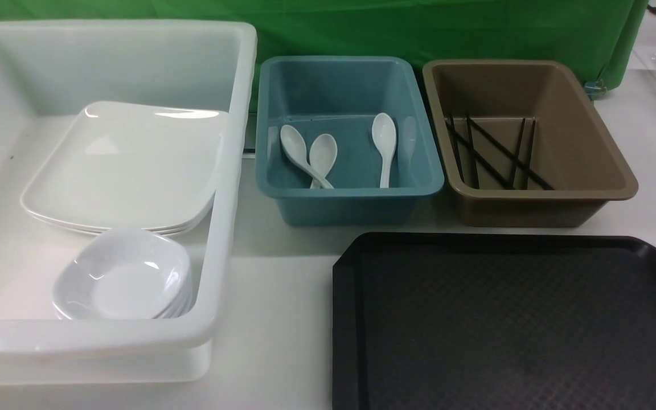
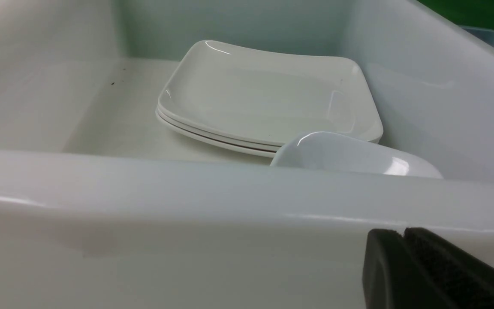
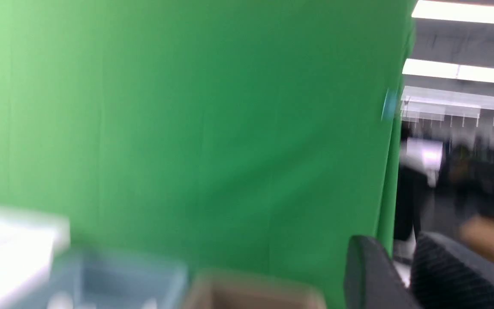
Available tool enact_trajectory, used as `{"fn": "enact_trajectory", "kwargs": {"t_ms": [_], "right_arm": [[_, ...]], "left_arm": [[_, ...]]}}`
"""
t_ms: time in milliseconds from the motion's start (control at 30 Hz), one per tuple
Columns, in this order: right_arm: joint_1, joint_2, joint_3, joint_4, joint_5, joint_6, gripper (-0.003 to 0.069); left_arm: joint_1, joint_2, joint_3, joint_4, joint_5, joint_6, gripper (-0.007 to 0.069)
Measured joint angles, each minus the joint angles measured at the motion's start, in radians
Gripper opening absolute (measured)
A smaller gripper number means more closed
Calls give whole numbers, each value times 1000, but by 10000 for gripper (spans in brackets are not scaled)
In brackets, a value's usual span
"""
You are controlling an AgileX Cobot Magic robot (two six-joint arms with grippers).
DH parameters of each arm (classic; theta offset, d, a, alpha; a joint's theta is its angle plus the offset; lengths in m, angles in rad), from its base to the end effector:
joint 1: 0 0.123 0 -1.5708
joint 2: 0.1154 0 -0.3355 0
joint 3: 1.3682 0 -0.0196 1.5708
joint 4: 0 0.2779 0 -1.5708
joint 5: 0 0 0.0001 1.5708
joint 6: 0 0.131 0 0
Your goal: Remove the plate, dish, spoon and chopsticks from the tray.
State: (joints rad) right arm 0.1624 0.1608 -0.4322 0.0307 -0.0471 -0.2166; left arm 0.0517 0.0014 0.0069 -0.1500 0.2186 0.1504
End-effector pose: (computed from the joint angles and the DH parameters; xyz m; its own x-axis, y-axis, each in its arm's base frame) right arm 0.0503 0.0081 0.3820 0.4124 -0.1198 -0.9031 -0.0856 0.9818 -0.1693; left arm 0.0721 -0.0005 0.1855 -0.1368 -0.0032 -0.9906 -0.0191 0.9998 -0.0006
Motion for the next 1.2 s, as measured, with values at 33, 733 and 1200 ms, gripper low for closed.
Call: {"fn": "enact_trajectory", "kwargs": {"t_ms": [33,733,1200], "right_arm": [[-2,0,9,0,68,-34,195],[-159,-159,439,-31,283,21,216],[-159,-159,439,-31,283,69,216]], "left_arm": [[0,0,0,0,0,0,17],[2,0,0,2,6,2,17],[2,0,0,2,6,2,17]]}}
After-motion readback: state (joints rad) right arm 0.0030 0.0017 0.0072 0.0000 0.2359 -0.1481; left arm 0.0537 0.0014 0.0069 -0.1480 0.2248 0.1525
